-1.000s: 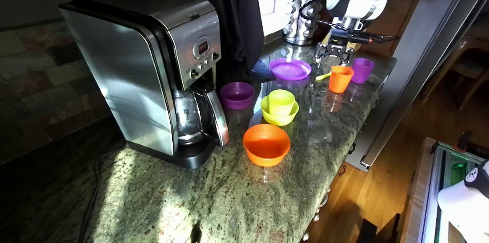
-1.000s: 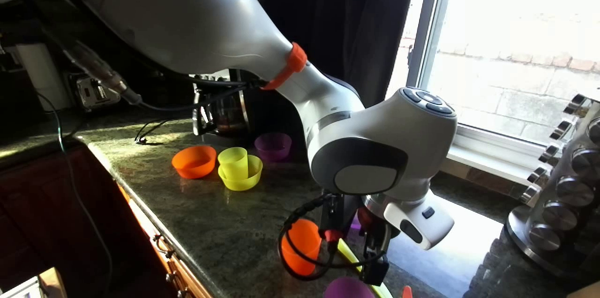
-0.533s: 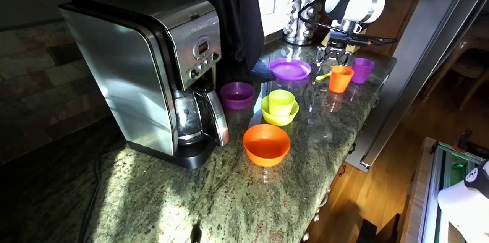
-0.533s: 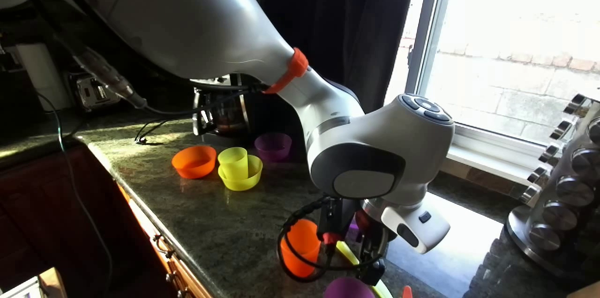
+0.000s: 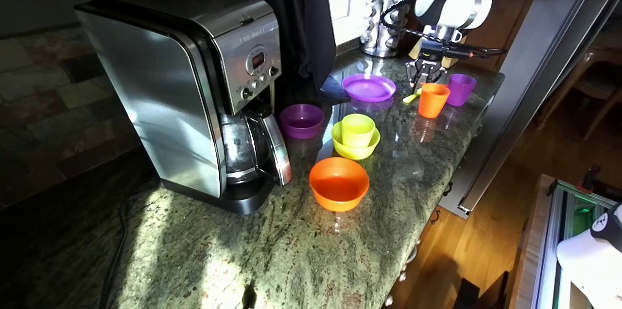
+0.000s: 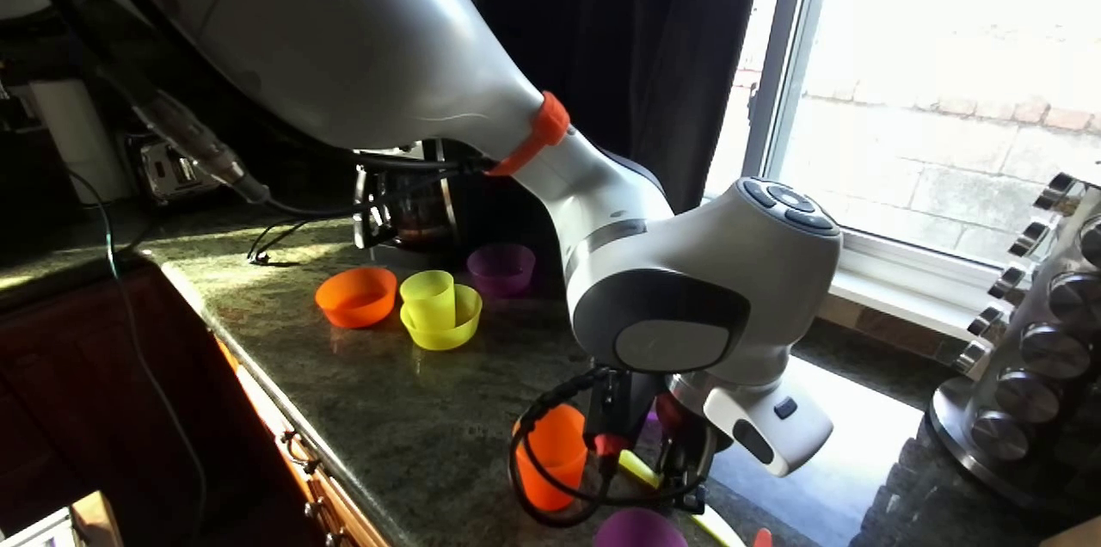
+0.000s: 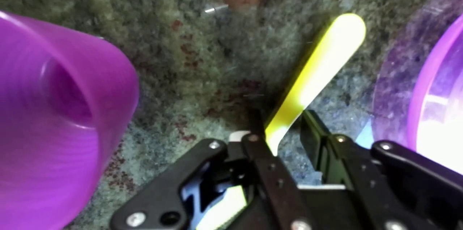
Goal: Place the green cup in the bowl and place the green knife on the green bowl
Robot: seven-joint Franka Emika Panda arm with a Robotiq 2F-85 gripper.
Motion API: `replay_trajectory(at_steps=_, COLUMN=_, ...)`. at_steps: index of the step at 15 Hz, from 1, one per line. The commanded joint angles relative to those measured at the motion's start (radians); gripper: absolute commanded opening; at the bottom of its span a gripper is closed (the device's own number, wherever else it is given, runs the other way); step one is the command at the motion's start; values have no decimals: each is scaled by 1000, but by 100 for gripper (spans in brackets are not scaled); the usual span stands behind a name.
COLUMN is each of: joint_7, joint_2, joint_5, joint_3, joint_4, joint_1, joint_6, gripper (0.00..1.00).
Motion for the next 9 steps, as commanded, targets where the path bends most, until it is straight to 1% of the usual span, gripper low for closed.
replay_trajectory(at_steps=1, joint_7=16, joint_2=11, joint_5=13, joint_3=6, joint_4=4, joint_1=2, joint_6=2, gripper=3)
replay_trajectory(at_steps=2, joint_7=15, joint_2=12, joint_5=14, joint_3=6, joint_4=5, joint_1=2, joint_6=2, gripper=0)
replay_trajectory(at_steps=3, joint_7=13, joint_2=10, joint_5=19, joint_3=9, joint_4=7, joint_1=1, joint_6=0, gripper=1)
replay_trajectory(at_steps=4, joint_7=11, joint_2=7, joint_5=23, joint_3=12, joint_4=8, joint_1=1, joint_6=-1, gripper=4)
replay_trajectory(at_steps=7, joint_7=7, joint_2=-27, joint_5=29, joint_3=18, joint_4=-1, joint_1=4, joint_6=4, gripper=4)
replay_trajectory(at_steps=9, joint_7=-8, joint_2=-71, joint_5=29, joint_3=20, joint_4=-17, joint_1=7, joint_6=6, gripper=4)
